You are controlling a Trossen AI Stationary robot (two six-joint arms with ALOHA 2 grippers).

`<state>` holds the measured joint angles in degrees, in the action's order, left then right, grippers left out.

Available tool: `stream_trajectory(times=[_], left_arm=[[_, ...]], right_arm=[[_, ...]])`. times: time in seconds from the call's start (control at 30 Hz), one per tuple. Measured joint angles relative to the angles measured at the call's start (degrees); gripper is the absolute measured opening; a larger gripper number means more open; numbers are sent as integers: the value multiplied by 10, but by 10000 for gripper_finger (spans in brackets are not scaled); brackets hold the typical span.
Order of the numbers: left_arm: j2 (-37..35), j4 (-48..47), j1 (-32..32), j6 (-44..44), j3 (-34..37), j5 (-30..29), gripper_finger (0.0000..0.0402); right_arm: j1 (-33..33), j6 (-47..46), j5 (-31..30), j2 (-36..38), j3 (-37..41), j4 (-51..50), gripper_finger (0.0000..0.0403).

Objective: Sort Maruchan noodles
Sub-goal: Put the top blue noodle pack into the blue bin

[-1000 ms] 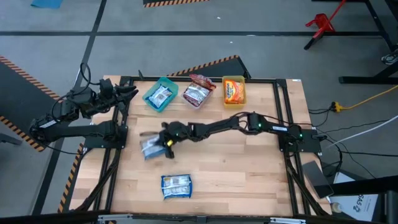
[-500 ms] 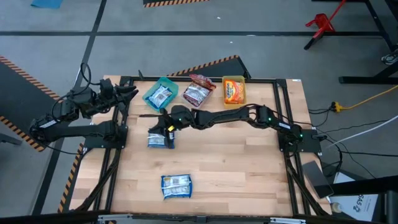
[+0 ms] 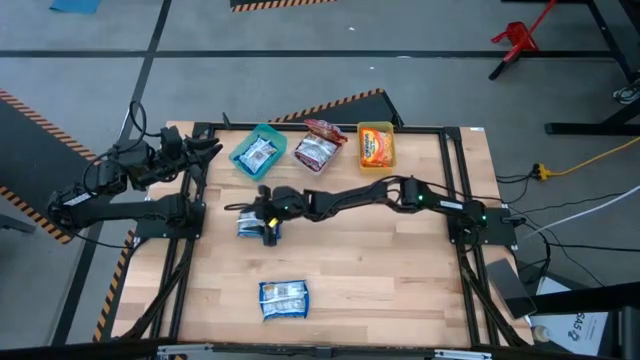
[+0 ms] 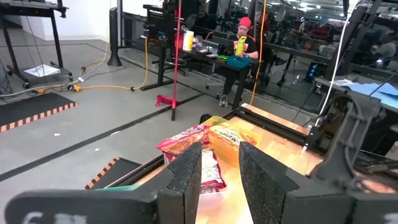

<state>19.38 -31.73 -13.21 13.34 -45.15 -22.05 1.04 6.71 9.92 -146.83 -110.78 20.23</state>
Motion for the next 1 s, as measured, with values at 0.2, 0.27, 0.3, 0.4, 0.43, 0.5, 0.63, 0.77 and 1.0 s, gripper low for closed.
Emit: stream_trajectory(times=[0.2, 0.27, 0.3, 0.4, 0.43, 0.5, 0.63, 0.77, 1.0], left_arm=[[0, -7, 0, 0, 0, -12, 101], [0, -13, 0, 0, 0, -14, 101], [0, -16, 0, 0, 0, -14, 101], [0, -30, 0, 0, 0, -15, 101], [0, -33, 0, 0, 0, -15, 101], [0, -39, 0, 0, 0, -18, 101], [0, -39, 0, 0, 0, -25, 101], [0, -39, 0, 0, 0, -25, 101], [0, -39, 0, 0, 0, -25, 101]], right_arm=[[2, -3, -14, -37, 0, 23, 266], [1, -11, -14, -46, 0, 26, 261], [1, -22, -16, -50, 0, 30, 256], [1, -51, -36, -50, -2, 13, 230], [1, -53, -41, -50, -2, 8, 217], [2, -54, -43, -49, -3, -1, 186], [8, -93, -50, -48, -3, -18, 108], [10, -108, -59, -47, -4, -42, 24], [9, -125, -51, -48, -3, -44, 4]])
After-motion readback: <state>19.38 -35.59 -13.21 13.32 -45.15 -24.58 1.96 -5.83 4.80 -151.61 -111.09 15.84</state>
